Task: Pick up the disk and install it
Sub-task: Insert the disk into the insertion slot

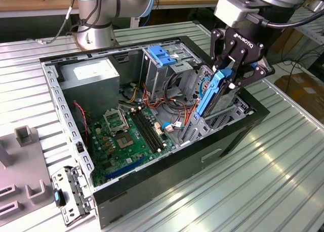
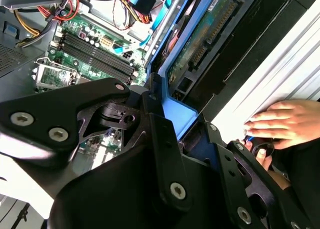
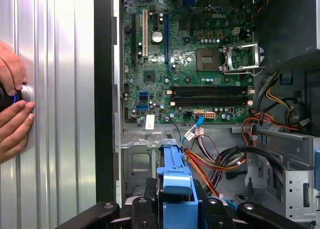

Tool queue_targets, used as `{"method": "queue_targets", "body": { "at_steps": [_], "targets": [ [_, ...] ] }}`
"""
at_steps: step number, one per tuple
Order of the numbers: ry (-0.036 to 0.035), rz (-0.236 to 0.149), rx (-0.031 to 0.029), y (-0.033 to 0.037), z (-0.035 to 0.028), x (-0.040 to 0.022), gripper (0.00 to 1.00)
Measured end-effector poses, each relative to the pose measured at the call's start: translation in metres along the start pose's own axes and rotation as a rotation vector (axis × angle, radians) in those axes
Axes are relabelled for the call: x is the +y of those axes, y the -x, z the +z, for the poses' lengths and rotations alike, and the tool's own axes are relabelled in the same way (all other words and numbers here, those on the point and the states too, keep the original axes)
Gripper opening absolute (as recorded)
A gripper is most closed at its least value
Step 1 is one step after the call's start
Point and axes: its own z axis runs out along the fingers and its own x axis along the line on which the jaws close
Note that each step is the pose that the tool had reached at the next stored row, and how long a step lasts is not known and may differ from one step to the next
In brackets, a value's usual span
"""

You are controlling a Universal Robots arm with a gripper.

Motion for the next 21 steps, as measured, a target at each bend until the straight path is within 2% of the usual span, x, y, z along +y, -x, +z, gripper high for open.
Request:
{"method": "queue_targets", "body": {
  "at_steps": [4, 5, 6, 11, 12, 14, 15, 18, 21],
  "targets": [
    [-0.0001, 0.000, 0.0001, -0.0001, 0.0005, 0.0000, 0.37],
    [-0.0001, 0.000, -0.0002, -0.0001, 0.0021, 0.0000, 0.38],
    [-0.0001, 0.000, 0.0000, -0.0001, 0.0034, 0.0000, 0.44],
    [-0.0001, 0.000, 0.0001, 0.0000, 0.0145, -0.0013, 0.44],
    [0.0000, 0.000, 0.0001, 0.0001, 0.0163, -0.0019, 0.43],
    [-0.0001, 0.000, 0.0000, 0.0001, 0.0207, -0.0044, 0.30],
    [-0.0001, 0.000, 0.0009, 0.0002, 0.0238, -0.0106, 0.30],
    [-0.0001, 0.000, 0.0025, 0.0005, 0.0294, -0.0244, 0.12],
    [-0.0001, 0.000, 0.0029, 0.0007, 0.0368, -0.0388, 0.11]
  ]
}}
